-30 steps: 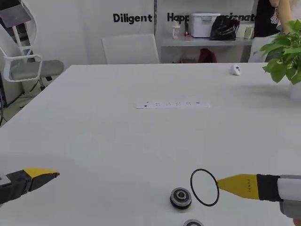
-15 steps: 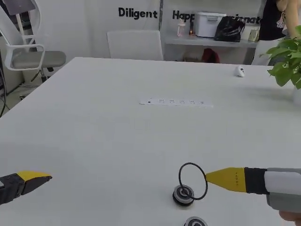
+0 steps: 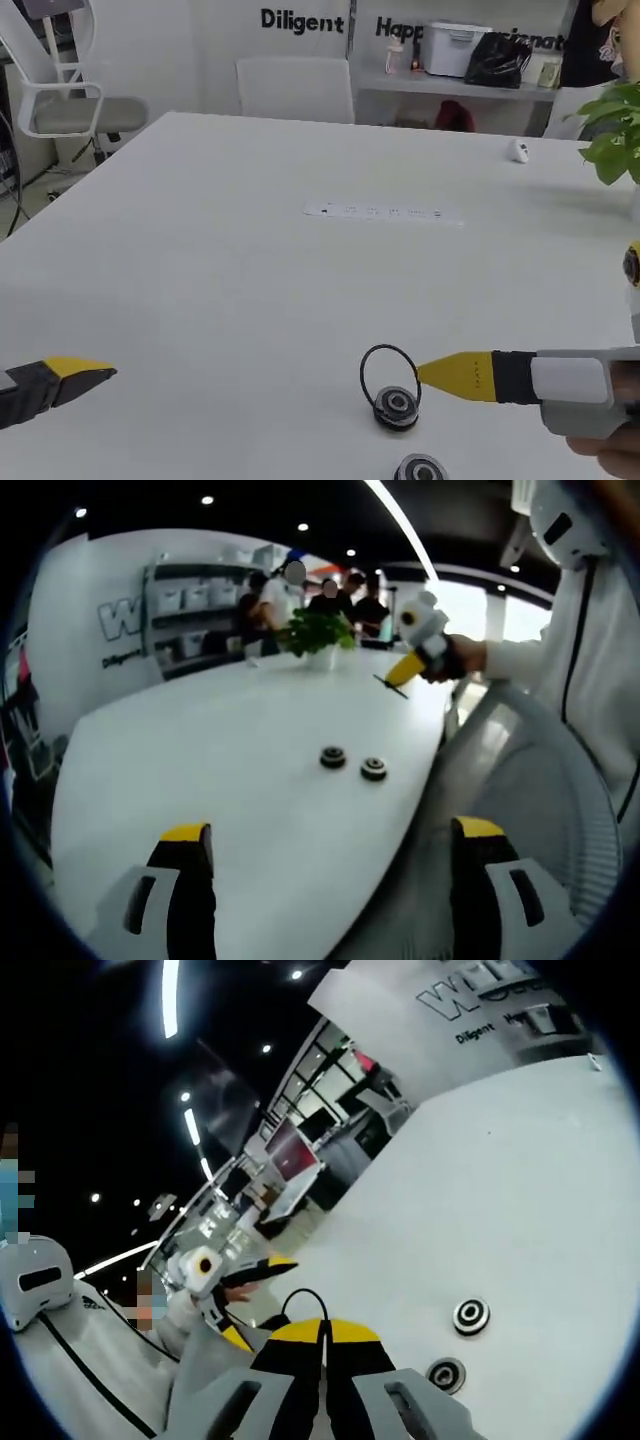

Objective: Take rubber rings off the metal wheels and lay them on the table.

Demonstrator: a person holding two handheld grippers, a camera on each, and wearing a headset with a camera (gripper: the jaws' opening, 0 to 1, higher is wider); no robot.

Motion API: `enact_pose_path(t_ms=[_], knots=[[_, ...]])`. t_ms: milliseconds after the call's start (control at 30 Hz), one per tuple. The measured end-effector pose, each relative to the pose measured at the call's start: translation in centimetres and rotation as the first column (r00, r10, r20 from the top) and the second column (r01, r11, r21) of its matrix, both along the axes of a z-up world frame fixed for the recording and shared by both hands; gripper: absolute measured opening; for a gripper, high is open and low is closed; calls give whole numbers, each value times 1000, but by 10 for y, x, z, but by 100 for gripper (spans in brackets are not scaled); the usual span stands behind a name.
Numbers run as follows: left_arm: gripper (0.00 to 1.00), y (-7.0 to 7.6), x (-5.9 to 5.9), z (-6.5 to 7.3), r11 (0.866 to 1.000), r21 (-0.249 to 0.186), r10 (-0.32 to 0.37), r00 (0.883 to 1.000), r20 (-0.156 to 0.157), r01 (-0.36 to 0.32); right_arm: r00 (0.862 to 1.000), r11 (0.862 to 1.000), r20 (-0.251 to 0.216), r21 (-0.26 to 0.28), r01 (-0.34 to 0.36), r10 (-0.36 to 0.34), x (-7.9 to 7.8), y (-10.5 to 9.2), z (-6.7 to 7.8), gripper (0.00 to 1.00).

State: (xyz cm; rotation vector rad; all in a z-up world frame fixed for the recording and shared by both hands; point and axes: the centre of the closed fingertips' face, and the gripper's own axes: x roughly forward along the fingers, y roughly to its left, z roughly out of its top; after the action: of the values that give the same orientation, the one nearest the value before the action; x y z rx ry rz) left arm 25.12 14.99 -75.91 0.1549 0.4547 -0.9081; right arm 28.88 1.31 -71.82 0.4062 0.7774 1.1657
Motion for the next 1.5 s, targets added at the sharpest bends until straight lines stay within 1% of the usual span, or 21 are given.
enact_pose_path(t_ms=[200,300,367,400,467,533,633,700,767,900,1067,1167,1267,1400,1433,1500], knots=[[100,2,-2,-1,1000,-6,18,1000,-5,-18,998,998,-6,-37,-59,59,1,12,-10,0],[100,3,-3,-3,1000,0,19,1000,-7,-19,997,995,-11,-49,-83,83,0,16,-15,0],[100,4,-3,-4,1000,1,25,1000,-10,-25,995,992,-6,-75,-101,101,0,18,-22,0],[100,4,-4,-4,1000,0,27,1000,-10,-27,995,990,-1,-97,-103,103,1,18,-28,0],[100,5,-4,-3,999,2,35,999,-7,-35,994,986,2,-124,-111,112,2,18,-37,0],[100,5,-4,-3,999,-2,42,999,-5,-42,993,984,2,-139,-113,115,2,19,-43,0],[100,3,-7,-2,999,-7,44,999,-6,-44,992,980,-12,-158,-123,123,1,23,-51,0],[98,4,-7,-2,999,-5,48,999,-8,-48,991,973,-6,-191,-130,131,2,25,-59,0],[99,4,-7,-2,999,-5,51,999,-10,-51,991,971,-12,-198,-136,136,2,27,-64,0],[99,3,-7,-1,998,-5,55,998,-6,-55,990,965,-5,-223,-138,141,4,30,-76,0],[100,4,-6,1,998,-4,64,998,-3,-64,991,954,-6,-269,-133,136,9,28,-93,0],[100,4,-6,1,998,-4,66,998,-4,-66,991,949,-35,-286,-136,132,9,27,-104,0],[100,3,-5,2,998,-5,65,998,-3,-65,991,940,-44,-312,-137,130,9,27,-113,0],[100,2,-5,1,998,-8,62,998,-7,-62,993,921,-20,-370,-119,121,11,25,-128,0],[100,2,-4,0,998,-5,62,998,-10,-62,991,917,-28,-377,-129,128,9,26,-132,0],[100,2,-3,-2,998,-1,64,998,-14,-64,991,915,-21,-382,-131,134,8,27,-134,0]])
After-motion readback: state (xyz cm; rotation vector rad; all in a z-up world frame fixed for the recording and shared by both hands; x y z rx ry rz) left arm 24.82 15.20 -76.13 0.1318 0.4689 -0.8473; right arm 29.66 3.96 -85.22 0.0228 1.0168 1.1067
